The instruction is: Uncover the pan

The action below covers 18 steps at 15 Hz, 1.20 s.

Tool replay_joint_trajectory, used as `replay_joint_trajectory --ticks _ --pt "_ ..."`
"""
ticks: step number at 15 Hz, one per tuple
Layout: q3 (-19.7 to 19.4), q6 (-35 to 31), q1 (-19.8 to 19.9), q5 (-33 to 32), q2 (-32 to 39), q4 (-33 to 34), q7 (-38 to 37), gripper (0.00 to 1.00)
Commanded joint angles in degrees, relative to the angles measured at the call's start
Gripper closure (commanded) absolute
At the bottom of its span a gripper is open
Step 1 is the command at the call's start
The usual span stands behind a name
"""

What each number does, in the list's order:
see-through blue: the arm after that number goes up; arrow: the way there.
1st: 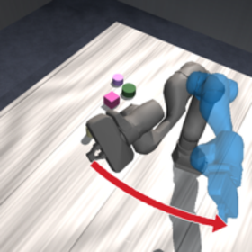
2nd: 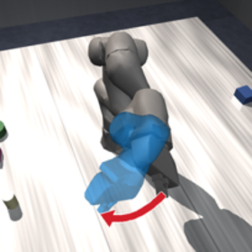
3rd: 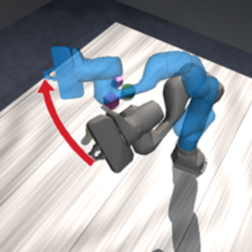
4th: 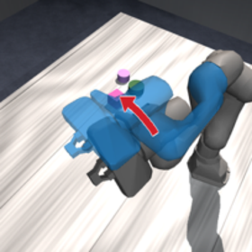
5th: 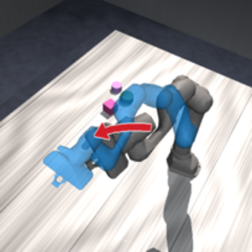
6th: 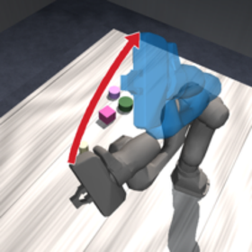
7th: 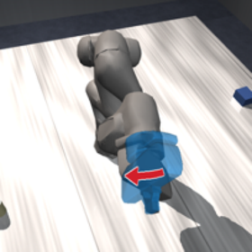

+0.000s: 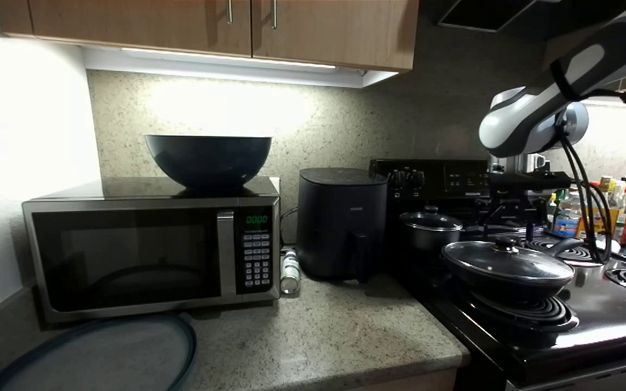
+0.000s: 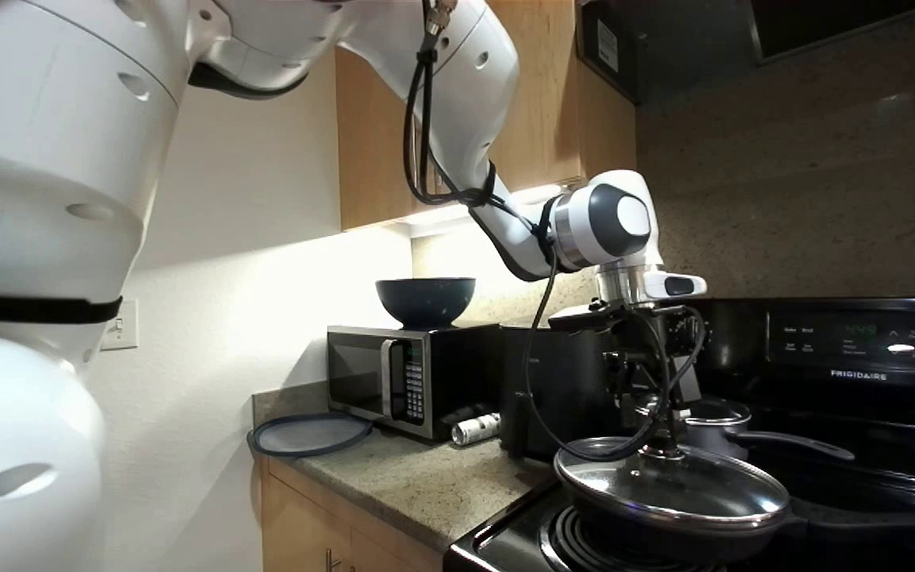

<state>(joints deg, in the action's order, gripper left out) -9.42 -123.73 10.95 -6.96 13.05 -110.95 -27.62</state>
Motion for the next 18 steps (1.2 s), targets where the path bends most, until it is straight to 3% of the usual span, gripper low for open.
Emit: replay_joint_trajectory --ticks 1,9,10,12,16,18 --pt "-1.3 -0.49 -1.19 -0.02 0.47 0.21 0.66 0.0" --pt "-1.82 -2.15 -1.19 -0.04 2.14 0.53 3.45 0.0" --pt "-1.83 -2.36 -1.06 0.23 2.45 0.62 4.12 0.25" --pt "-1.83 -3.11 -0.78 0.88 2.94 0.72 5.8 0.33" --pt "-1.85 -5.12 -0.66 1.22 2.81 0.6 8.04 0.6" --pt "-1.82 -5.71 -0.65 1.17 2.69 0.56 8.88 0.66"
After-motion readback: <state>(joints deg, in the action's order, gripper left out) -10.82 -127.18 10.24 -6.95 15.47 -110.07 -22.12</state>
